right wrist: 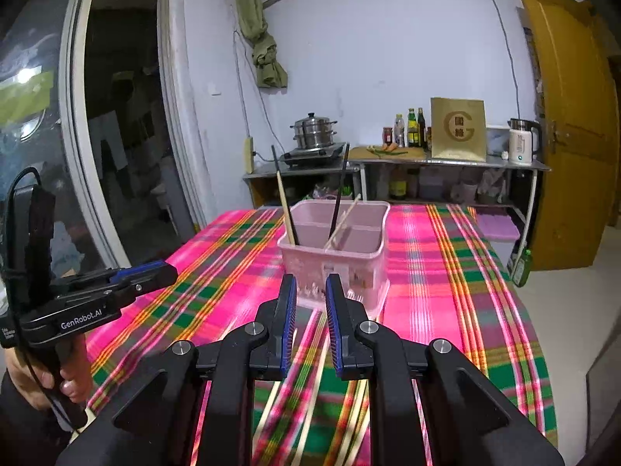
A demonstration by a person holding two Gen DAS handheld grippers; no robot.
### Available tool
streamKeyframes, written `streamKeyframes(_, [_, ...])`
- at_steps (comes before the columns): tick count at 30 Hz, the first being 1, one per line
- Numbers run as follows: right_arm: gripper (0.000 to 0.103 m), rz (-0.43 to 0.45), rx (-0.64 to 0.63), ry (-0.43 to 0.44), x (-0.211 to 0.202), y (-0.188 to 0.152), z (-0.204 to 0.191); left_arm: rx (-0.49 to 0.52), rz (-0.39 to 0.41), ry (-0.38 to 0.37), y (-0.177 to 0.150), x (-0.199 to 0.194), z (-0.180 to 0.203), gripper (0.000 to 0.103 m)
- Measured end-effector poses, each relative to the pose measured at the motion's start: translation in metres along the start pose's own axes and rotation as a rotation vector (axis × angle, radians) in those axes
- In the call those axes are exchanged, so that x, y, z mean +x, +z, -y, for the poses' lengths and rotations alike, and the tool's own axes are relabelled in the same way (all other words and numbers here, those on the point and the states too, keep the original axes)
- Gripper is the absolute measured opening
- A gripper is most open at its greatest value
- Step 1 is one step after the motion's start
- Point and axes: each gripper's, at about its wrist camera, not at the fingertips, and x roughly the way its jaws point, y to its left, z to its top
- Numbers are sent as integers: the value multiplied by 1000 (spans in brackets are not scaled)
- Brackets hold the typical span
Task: Organize utensils
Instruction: 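Move both open tools back toward the remaining wooden chopsticks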
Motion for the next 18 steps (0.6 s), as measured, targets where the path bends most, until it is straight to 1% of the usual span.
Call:
streamKeyframes(4, [16, -17, 20, 7, -9, -18, 5, -24, -16, -15, -19, -5, 1, 20])
streamKeyframes(11, [16, -68, 49, 2, -13, -50, 9, -45, -58, -7, -49, -5, -1, 20])
streamKeyframes(18, [16, -95, 51, -13, -12, -64, 11, -52, -94, -6, -70, -2, 3, 21])
